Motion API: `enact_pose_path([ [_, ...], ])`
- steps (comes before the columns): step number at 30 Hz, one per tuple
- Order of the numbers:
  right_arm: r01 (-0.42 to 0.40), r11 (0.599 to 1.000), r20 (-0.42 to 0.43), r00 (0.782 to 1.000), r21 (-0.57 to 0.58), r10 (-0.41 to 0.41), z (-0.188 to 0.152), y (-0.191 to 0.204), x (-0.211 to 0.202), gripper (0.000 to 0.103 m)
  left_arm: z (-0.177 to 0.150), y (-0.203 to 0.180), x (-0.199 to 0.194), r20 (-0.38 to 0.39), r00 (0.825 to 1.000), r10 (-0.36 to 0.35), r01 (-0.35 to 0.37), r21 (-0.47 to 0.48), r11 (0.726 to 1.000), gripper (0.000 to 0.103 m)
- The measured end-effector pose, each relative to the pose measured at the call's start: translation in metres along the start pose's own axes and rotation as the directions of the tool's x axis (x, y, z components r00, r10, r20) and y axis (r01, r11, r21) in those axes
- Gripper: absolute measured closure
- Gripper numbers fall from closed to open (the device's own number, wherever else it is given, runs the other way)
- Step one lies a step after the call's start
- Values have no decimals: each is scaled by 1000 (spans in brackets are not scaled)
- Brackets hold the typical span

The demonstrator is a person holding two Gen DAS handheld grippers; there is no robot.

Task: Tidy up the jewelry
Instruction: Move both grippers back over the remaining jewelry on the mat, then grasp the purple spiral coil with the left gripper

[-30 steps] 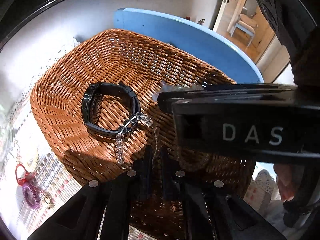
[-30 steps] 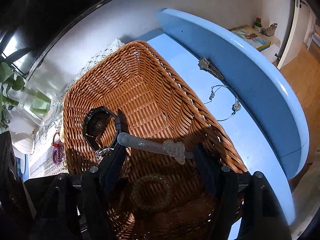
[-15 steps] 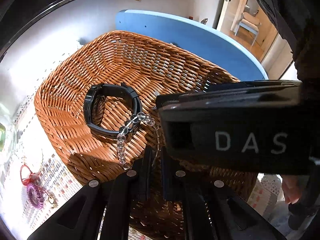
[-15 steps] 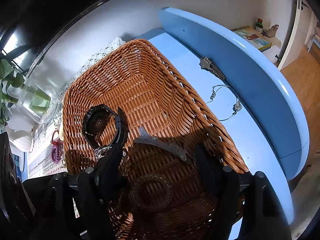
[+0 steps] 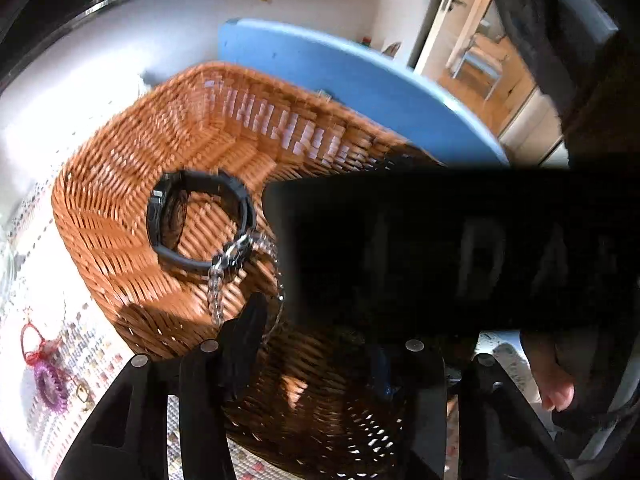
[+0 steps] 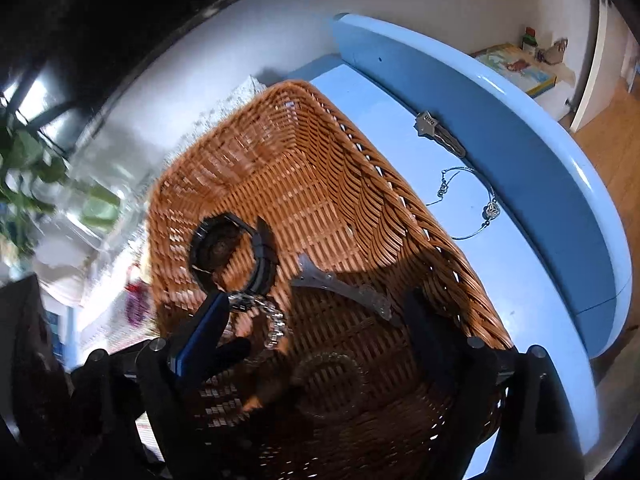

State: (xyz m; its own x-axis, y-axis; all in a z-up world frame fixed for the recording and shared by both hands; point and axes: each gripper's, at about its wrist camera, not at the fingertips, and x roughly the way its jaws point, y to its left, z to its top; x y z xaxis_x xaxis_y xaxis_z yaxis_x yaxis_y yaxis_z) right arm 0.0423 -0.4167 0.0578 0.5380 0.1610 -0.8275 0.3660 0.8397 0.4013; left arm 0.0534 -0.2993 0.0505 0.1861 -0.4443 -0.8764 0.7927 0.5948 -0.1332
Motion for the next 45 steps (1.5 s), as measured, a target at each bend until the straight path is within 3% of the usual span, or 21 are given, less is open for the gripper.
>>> enact_pose_path([
  [3, -30, 999, 21, 999, 36, 30, 5, -5, -9, 11, 1, 3, -19, 64, 998, -11, 11, 1, 1000, 54],
  [7, -43, 999, 72, 997, 29, 41, 18, 2, -28, 9, 5, 26, -56, 171, 985, -28, 42, -76, 996, 52],
  [11, -68, 997, 114, 991, -33, 71, 30, 27, -41, 7, -7, 58, -82, 215, 976, 43, -9, -156, 988, 48],
  [15, -111, 985, 125, 984, -133, 127, 39, 63, -51, 6, -37, 95, -103, 215, 961, 171, -120, -234, 965, 48],
  [20, -201, 944, 60, 973, -262, 224, 35, 124, -47, 6, -82, 154, -112, 134, 941, 312, -239, -392, 888, 48],
  [24, -212, 894, -14, 974, -396, 225, 19, 177, -28, 6, -103, 188, -104, 25, 885, 466, -405, -453, 794, 48],
  [26, -189, 860, -36, 980, -474, 195, 9, 197, -11, 6, -108, 198, -97, 3, 869, 495, -437, -463, 771, 48],
  [28, -160, 824, -71, 987, -543, 145, 4, 217, 10, 6, -111, 208, -91, -2, 881, 473, -411, -498, 764, 48],
  [30, -157, 789, -97, 988, -594, 123, 1, 229, 25, 6, -107, 212, -82, 6, 898, 440, -375, -510, 774, 48],
  [33, -133, 736, -134, 989, -664, 58, -6, 240, 54, 6, -109, 213, -68, 3, 905, 426, -367, -503, 782, 49],
  [34, -140, 719, -157, 987, -681, 43, -8, 243, 63, 6, -110, 213, -67, 11, 904, 427, -362, -513, 779, 59],
  [35, -149, 708, -171, 984, -690, 40, -10, 245, 69, 6, -109, 213, -66, 18, 904, 427, -356, -520, 777, 80],
  [36, -166, 696, -183, 982, -698, 51, -11, 245, 70, 6, -110, 214, -64, 20, 905, 424, -352, -524, 776, 91],
  [38, -208, 669, -201, 976, -713, 88, -16, 249, 70, 6, -113, 215, -59, 21, 905, 426, -350, -535, 769, 97],
  [45, -213, 688, -255, 966, -694, 42, -24, 253, 96, 6, -132, 229, -69, 54, 914, 401, -292, -600, 745, 97],
])
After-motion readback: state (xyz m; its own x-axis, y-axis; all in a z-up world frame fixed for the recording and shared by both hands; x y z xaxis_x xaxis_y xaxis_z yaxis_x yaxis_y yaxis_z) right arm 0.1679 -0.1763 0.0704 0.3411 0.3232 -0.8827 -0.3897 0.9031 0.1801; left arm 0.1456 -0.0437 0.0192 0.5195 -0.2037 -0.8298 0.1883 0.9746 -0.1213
